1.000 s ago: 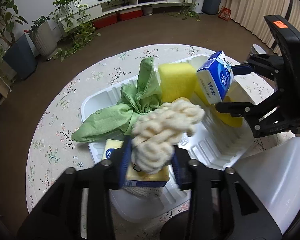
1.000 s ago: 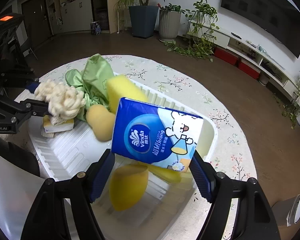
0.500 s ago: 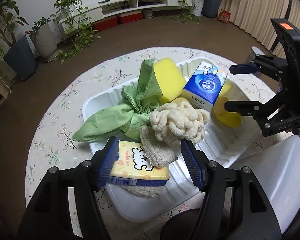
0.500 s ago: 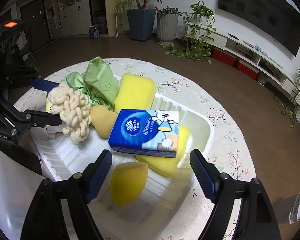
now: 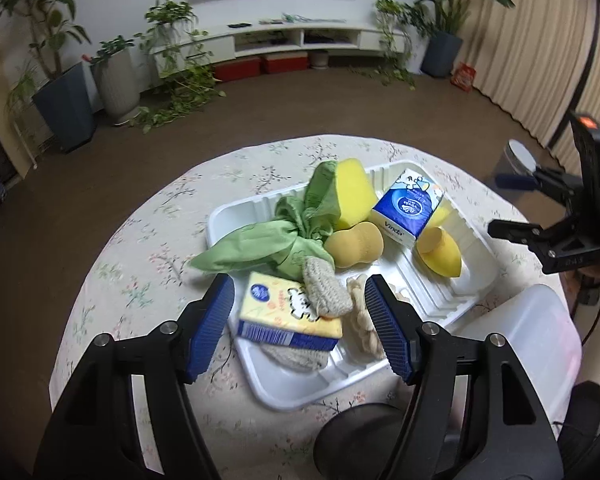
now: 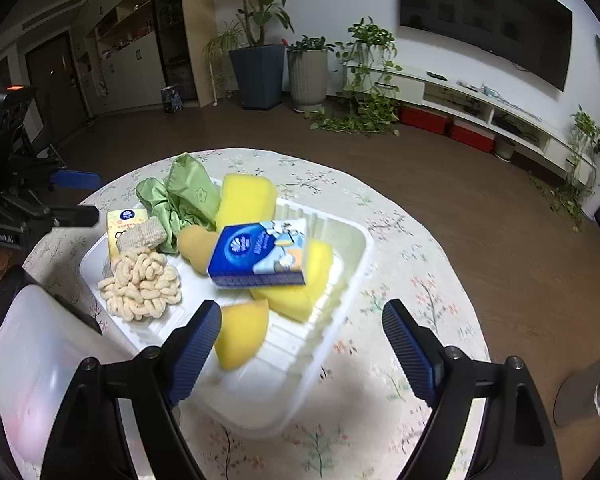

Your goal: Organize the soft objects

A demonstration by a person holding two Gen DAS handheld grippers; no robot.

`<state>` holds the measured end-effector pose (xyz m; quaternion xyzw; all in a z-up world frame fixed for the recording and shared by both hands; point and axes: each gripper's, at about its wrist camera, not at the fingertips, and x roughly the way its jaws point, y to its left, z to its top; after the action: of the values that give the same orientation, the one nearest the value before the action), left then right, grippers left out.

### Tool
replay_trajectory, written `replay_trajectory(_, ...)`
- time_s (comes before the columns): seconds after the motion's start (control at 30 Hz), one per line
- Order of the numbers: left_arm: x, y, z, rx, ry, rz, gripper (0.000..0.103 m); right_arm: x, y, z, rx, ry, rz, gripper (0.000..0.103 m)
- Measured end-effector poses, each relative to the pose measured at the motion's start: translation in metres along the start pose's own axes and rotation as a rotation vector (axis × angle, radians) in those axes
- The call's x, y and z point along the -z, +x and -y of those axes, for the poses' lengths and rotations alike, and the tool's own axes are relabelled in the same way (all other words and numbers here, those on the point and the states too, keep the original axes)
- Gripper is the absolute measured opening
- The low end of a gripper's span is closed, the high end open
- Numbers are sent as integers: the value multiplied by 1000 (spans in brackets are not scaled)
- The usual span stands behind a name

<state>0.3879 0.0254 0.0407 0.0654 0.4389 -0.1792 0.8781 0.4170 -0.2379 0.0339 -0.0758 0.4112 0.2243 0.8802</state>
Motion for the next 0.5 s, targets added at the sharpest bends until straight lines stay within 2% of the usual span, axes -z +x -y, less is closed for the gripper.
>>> replay_trajectory(0.27,35,-36,-18,-34,-110,71,66,25,-31,2,16,50,18,86)
replay_trajectory(0.33,48,-49,-20,-48,-135,99,70,33,-40,0,21,59,26,86)
replay_trajectory(0.5,82,-84,-18,-139,-184,169,72,51,-64,-5,30,108,44,87)
